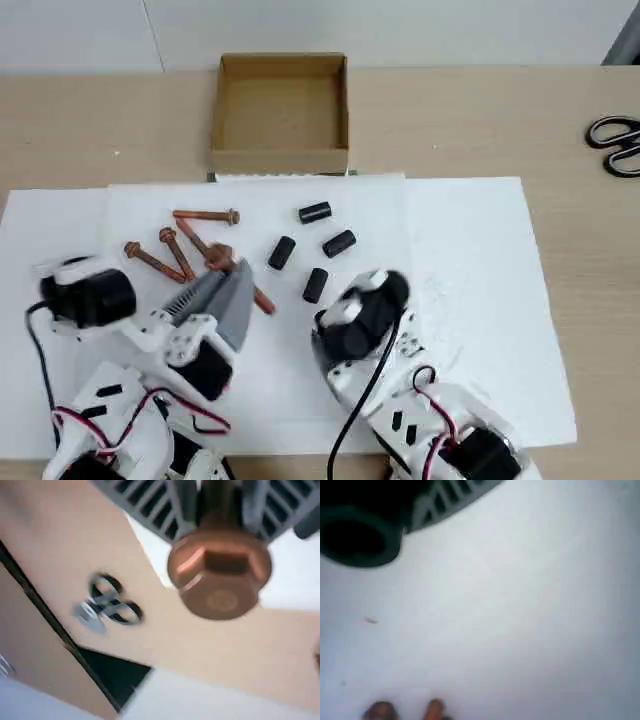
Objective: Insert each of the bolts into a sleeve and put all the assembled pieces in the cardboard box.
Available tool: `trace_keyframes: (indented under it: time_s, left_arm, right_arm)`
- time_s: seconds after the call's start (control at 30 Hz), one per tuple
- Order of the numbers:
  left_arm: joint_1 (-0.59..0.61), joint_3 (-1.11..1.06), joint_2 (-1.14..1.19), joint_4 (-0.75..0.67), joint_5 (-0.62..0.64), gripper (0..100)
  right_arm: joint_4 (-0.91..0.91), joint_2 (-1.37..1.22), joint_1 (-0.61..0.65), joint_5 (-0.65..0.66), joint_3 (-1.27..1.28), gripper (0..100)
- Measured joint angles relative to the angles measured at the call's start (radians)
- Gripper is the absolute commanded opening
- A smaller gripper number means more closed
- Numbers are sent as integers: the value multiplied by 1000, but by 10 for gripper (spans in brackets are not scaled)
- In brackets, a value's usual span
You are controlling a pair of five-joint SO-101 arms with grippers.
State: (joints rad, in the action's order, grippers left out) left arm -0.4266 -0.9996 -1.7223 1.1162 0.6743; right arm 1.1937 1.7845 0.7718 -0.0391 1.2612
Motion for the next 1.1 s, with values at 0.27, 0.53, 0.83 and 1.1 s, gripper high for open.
trace_keyframes:
  time_s: [0.27,0.53,0.83,1.1]
  left_arm:
    - [-91,-2,-3,18,0,6]
    - [-95,-46,3,18,0,6]
    - [-95,-107,0,21,0,6]
    - [-144,-138,-12,12,-2,6]
  right_arm:
    - [0,8,81,72,20,3]
    - [0,8,107,72,20,3]
    - [0,17,107,72,20,3]
    - [-26,14,107,72,23,3]
